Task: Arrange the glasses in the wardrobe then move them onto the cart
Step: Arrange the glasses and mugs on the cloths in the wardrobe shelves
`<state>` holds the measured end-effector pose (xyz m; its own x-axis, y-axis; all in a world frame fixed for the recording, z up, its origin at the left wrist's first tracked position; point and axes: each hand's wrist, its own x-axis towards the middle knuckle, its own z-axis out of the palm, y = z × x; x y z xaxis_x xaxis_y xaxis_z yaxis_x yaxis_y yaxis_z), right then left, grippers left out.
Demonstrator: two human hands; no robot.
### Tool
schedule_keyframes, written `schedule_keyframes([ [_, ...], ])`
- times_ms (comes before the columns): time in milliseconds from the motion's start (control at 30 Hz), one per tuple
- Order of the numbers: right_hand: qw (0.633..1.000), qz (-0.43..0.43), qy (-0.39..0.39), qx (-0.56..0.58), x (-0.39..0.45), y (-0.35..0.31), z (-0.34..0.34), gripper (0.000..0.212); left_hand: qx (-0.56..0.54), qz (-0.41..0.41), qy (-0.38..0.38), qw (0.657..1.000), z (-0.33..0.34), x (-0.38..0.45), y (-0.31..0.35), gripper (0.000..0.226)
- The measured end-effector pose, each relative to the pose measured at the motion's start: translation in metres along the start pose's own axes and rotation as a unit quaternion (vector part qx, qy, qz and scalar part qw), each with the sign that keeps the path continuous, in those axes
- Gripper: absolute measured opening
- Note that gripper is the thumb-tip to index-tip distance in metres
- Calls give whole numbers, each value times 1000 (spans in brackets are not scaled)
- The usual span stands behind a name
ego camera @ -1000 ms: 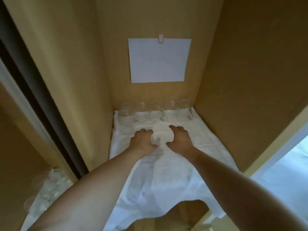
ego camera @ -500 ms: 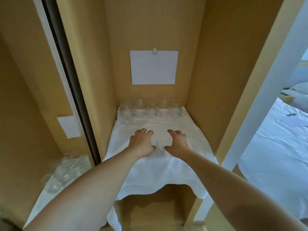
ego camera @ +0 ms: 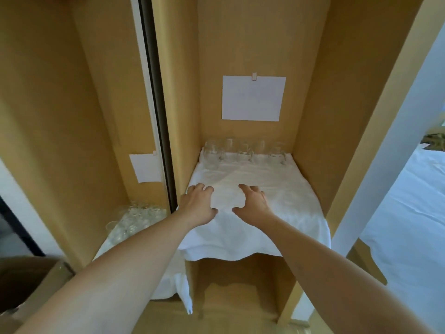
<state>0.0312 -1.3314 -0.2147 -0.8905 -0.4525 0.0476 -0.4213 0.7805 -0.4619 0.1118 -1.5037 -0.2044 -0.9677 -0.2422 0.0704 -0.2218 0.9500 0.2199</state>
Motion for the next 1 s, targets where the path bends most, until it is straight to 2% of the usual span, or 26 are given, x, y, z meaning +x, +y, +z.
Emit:
schedule_keyframes([
  [167, 1000, -22, -8, -13, -9, -36, 22, 82, -22, -17, 11, 1000, -10, -21, -36, 67],
  [300, 999, -32, -12, -20, -9, -64, 45, 81, -20, -28, 17, 999, -20, -27, -74, 54],
  [633, 998, -43, -40, 12, 4, -175, 118, 76, -5, -69, -11, 998, -46, -46, -197, 75],
  [733, 998, -29, -48, 17, 6, -206, 136, 62, 2, -74, -32, 997, -51, -52, -233, 76],
  [900, 999, -7, -45, 16, 11, -247, 164, 60, 4, -77, -42, 996, -58, -58, -288, 75],
  [1000, 999, 16, -43, 22, 11, -268, 179, 67, 0, -71, -47, 996, -59, -61, -317, 73],
])
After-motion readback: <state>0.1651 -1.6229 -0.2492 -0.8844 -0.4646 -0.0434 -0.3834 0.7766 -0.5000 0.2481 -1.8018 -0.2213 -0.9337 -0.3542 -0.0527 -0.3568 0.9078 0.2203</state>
